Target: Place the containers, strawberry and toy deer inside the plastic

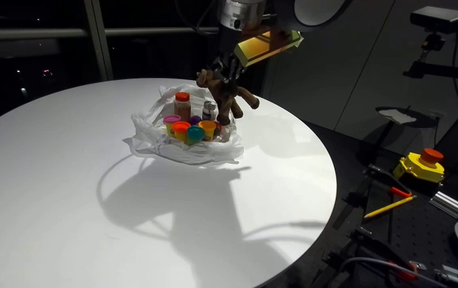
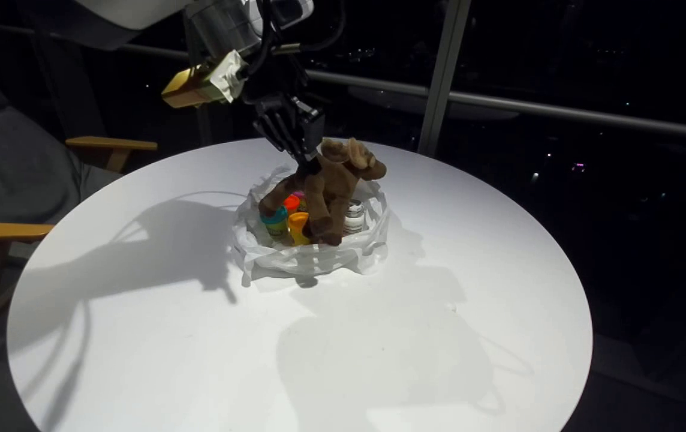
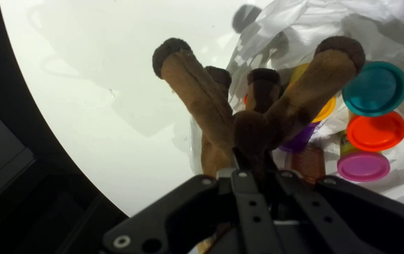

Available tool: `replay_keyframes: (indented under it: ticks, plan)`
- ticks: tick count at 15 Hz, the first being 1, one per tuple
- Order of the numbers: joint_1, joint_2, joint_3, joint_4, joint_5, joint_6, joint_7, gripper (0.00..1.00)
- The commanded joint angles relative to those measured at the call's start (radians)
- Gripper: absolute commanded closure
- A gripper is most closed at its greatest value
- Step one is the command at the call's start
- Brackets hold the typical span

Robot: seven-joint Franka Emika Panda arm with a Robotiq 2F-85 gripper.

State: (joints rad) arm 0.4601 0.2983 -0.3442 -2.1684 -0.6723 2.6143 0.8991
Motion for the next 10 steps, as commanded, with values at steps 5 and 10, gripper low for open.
replay_keyframes:
  ticks: [5, 10]
  plan:
    - [-0.133, 0.068, 0.158, 0.113, -0.089, -0.096, 0.061, 0.96]
    - [-0.167, 0.105, 0.197, 0.149, -0.071, -0.114, 0.048, 0.64]
